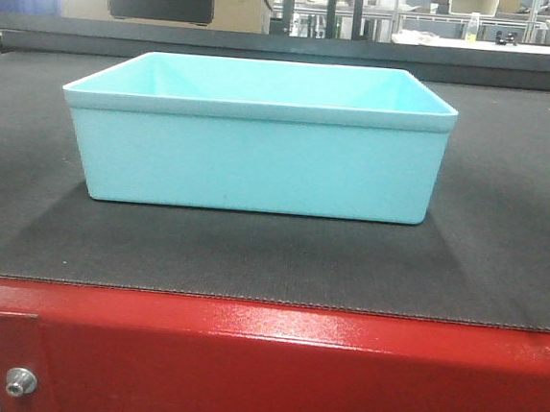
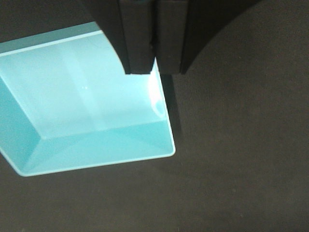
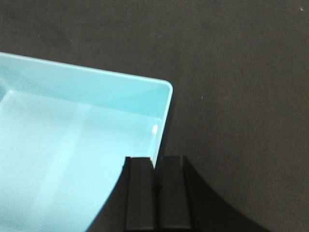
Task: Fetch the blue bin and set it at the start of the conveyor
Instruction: 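Open both grippers to release the bin rims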
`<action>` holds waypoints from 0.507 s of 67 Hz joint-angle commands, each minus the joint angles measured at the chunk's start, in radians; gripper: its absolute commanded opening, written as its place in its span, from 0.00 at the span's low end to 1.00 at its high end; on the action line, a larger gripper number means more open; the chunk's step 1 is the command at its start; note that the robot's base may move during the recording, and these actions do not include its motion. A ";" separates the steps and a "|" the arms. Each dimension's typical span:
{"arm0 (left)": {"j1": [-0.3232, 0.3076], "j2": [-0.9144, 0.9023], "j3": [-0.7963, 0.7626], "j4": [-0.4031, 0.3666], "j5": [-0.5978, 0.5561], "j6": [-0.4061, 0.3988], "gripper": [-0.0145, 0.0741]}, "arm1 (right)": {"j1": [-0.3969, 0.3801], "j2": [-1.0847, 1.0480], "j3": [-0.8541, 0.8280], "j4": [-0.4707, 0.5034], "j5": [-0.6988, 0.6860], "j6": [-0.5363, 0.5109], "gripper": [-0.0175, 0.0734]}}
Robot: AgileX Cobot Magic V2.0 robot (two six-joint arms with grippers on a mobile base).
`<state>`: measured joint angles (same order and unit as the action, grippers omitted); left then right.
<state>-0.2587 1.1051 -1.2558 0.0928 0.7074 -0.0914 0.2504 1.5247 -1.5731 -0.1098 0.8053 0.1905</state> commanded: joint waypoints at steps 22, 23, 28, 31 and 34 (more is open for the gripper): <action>-0.004 -0.473 0.527 0.004 -0.342 0.002 0.04 | -0.005 -0.393 0.573 -0.007 -0.416 -0.008 0.02; -0.004 -0.494 0.538 0.004 -0.346 0.002 0.04 | -0.005 -0.408 0.594 -0.007 -0.433 -0.008 0.02; -0.004 -0.575 0.594 0.004 -0.358 0.002 0.04 | -0.005 -0.506 0.712 -0.007 -0.541 -0.008 0.02; -0.004 -0.615 0.620 0.004 -0.358 0.002 0.04 | -0.005 -0.558 0.768 -0.014 -0.596 -0.008 0.02; -0.004 -0.658 0.639 0.004 -0.358 0.002 0.04 | -0.005 -0.596 0.830 -0.019 -0.646 -0.008 0.02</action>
<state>-0.2587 0.5177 -0.6535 0.0948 0.3808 -0.0914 0.2504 1.0058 -0.8256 -0.1121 0.2735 0.1905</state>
